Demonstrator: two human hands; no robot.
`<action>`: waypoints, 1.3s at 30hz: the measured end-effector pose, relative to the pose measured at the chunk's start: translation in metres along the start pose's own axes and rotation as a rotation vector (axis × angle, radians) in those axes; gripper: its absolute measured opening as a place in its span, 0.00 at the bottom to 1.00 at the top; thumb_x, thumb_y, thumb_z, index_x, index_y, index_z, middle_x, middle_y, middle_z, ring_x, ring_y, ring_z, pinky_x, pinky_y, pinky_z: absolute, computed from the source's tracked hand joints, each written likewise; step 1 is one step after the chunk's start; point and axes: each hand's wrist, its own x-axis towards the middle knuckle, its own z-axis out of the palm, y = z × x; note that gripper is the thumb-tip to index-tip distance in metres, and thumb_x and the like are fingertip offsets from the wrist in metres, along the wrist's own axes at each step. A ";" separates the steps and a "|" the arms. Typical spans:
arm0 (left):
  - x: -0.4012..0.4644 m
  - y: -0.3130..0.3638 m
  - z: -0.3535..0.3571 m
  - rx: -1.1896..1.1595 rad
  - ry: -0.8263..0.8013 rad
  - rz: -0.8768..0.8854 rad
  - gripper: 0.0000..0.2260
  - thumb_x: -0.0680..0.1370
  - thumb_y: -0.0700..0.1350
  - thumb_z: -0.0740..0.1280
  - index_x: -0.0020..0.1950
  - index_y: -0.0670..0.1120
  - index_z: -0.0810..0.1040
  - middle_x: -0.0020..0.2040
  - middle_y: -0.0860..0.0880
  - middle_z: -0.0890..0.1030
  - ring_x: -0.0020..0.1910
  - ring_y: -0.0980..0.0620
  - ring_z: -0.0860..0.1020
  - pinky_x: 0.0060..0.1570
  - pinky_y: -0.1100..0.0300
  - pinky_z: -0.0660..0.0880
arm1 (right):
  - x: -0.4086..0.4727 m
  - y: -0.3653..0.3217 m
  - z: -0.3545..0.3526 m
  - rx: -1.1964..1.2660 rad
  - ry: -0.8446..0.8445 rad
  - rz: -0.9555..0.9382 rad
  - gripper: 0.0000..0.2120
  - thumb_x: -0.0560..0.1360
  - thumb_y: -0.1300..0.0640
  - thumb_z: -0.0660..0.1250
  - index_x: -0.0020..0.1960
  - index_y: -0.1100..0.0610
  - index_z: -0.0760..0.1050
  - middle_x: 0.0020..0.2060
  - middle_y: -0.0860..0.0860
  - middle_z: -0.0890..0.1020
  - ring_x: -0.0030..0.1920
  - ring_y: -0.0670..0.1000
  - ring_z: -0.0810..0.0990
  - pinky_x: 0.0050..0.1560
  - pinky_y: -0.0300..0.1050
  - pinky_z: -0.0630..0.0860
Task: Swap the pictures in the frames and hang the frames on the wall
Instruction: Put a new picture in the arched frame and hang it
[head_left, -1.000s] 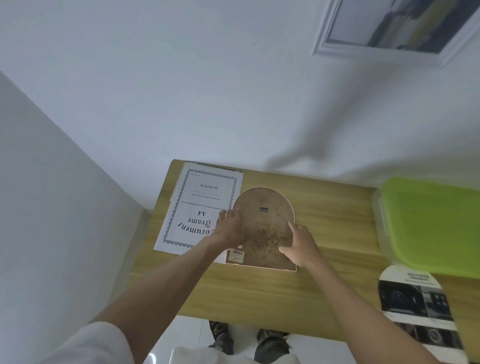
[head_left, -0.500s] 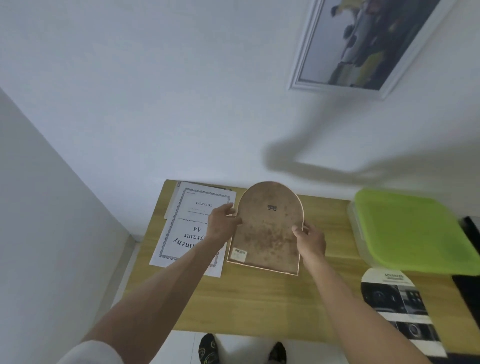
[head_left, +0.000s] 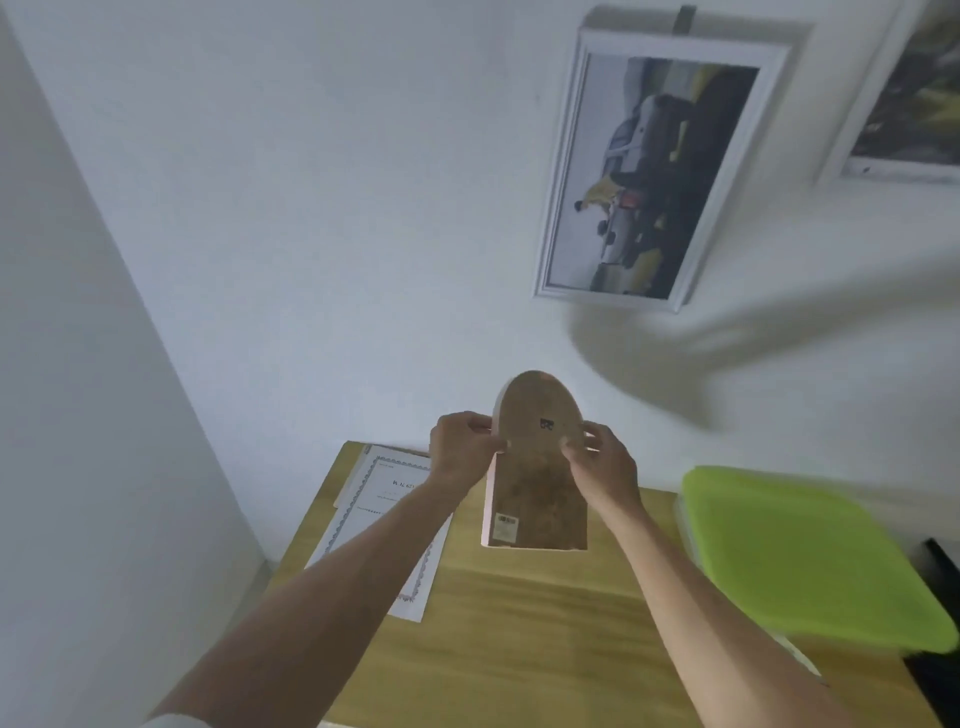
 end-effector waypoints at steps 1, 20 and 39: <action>-0.009 0.010 0.005 0.040 0.031 0.051 0.08 0.64 0.43 0.76 0.41 0.51 0.84 0.38 0.54 0.85 0.41 0.54 0.84 0.47 0.54 0.81 | -0.002 -0.015 -0.006 0.007 -0.030 -0.041 0.23 0.79 0.46 0.64 0.71 0.53 0.70 0.62 0.49 0.78 0.56 0.51 0.78 0.53 0.43 0.75; -0.047 0.126 -0.022 0.132 0.309 0.520 0.20 0.76 0.54 0.71 0.66 0.50 0.75 0.61 0.51 0.77 0.58 0.50 0.76 0.59 0.51 0.77 | -0.009 -0.129 -0.125 0.597 -0.121 -0.147 0.11 0.77 0.61 0.70 0.59 0.54 0.80 0.51 0.55 0.83 0.51 0.59 0.83 0.54 0.58 0.82; 0.101 0.273 -0.246 0.022 0.261 0.577 0.19 0.72 0.46 0.76 0.61 0.52 0.77 0.42 0.48 0.84 0.44 0.50 0.82 0.42 0.59 0.74 | 0.079 -0.354 -0.076 0.090 0.033 -0.694 0.26 0.79 0.55 0.67 0.75 0.44 0.65 0.63 0.46 0.79 0.60 0.49 0.78 0.57 0.40 0.69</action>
